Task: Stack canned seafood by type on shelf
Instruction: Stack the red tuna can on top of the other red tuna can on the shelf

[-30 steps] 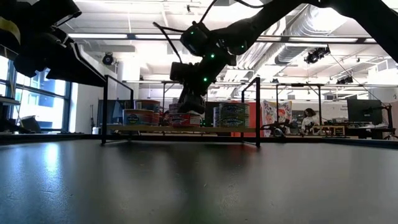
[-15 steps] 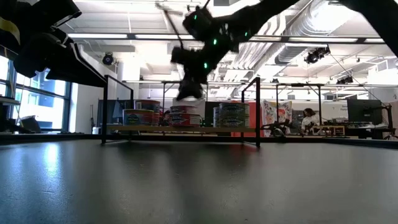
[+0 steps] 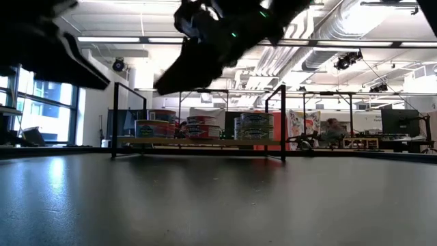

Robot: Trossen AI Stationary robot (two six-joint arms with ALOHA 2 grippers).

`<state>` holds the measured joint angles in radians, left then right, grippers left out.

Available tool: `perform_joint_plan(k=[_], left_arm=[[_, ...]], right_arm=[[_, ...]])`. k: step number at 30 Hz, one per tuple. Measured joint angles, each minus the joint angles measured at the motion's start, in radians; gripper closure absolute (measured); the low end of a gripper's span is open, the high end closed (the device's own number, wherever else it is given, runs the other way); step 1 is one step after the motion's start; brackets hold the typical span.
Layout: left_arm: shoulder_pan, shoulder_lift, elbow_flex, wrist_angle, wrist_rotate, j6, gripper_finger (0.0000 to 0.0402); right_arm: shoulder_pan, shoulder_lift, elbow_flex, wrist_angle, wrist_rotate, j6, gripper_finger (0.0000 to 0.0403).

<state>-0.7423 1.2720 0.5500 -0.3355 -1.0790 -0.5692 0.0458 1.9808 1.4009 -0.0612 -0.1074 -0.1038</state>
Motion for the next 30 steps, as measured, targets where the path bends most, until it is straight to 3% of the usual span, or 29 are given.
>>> perform_joint_plan(k=[2,4,8,13,16,19,25,30], left_arm=[[-0.031,-0.001,0.023,0.002,0.014,0.03,0.0255],[-0.05,-0.001,0.057,-0.008,0.092,0.086,0.0255],[-0.061,-0.001,0.159,-0.131,0.345,0.065,0.0255],[-0.056,-0.001,0.253,-0.447,0.626,-0.309,0.0255],[-0.069,-0.001,0.241,-0.564,0.85,-0.573,0.0262],[-0.097,-0.001,0.201,-0.58,1.004,-0.773,0.0277],[-0.154,-0.001,0.141,-0.583,1.064,-0.983,0.0308],[-0.158,-0.004,0.101,-0.544,0.964,-0.982,0.0331]], right_arm=[[0.065,0.006,-0.13,0.259,-0.029,0.06,0.0297],[0.13,0.006,-0.235,0.483,0.006,0.109,0.0319],[0.232,-0.001,-0.366,0.719,0.24,0.136,0.0351],[0.299,-0.003,-0.418,0.775,0.522,0.08,0.0378],[0.302,-0.003,-0.425,0.766,0.554,0.069,0.0385],[0.291,-0.003,-0.429,0.761,0.56,0.07,0.0388],[0.268,-0.003,-0.429,0.758,0.533,0.07,0.0389],[0.249,-0.003,-0.429,0.758,0.493,0.07,0.0389]])
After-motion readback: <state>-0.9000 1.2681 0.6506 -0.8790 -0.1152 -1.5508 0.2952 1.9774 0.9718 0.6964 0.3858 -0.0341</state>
